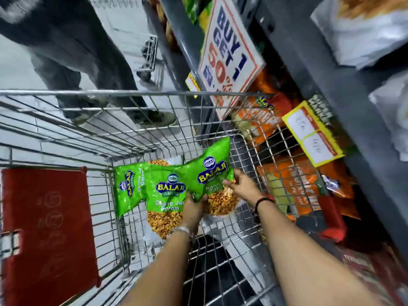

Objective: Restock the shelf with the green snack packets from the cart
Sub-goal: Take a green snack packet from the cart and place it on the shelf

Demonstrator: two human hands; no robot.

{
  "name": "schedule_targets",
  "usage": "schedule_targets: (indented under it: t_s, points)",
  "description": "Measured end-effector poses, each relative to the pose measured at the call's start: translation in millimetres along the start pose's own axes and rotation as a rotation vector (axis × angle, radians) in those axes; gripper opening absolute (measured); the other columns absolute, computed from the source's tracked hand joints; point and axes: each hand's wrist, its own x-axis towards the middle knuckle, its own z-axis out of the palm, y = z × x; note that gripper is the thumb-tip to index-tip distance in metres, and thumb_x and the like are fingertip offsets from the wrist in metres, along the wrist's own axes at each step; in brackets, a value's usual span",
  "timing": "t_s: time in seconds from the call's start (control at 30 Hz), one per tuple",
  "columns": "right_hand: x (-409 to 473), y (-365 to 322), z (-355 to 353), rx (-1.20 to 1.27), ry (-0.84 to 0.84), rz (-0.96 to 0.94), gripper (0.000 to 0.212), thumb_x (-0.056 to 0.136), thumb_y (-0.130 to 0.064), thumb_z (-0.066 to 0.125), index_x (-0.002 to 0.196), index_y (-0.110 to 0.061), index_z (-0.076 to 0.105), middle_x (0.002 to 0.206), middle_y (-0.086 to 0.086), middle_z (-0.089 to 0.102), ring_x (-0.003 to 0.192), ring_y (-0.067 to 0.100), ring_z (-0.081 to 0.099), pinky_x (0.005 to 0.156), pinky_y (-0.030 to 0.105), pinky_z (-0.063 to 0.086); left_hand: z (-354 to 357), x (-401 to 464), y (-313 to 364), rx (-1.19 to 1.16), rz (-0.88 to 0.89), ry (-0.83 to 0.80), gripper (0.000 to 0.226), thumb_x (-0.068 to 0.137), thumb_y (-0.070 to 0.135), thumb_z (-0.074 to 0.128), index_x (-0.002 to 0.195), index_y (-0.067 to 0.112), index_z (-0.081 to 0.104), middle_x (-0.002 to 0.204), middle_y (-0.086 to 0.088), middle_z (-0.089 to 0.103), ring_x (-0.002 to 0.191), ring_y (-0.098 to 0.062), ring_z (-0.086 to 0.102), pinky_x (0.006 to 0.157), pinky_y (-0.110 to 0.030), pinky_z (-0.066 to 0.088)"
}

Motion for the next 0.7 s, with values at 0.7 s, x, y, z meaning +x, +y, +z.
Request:
schedule_targets:
  t_s: [0.7]
  points:
    - [-307, -54, -80, 0.375, 0.749, -0.483, 0.081, 0.061, -0.064, 0.048, 0.120, -0.008, 0.050, 0.122, 0.019, 0.061, 0.115, 0.029, 0.055, 0.097, 0.044, 0.045, 18, -269, 132, 0.180, 0.815, -0.282, 0.048, 0.088, 0.012, 0.049, 0.133, 0.008, 0.034, 0.135, -0.012, 0.043, 0.120, -0.018, 0.042, 0.103, -0.030, 0.034]
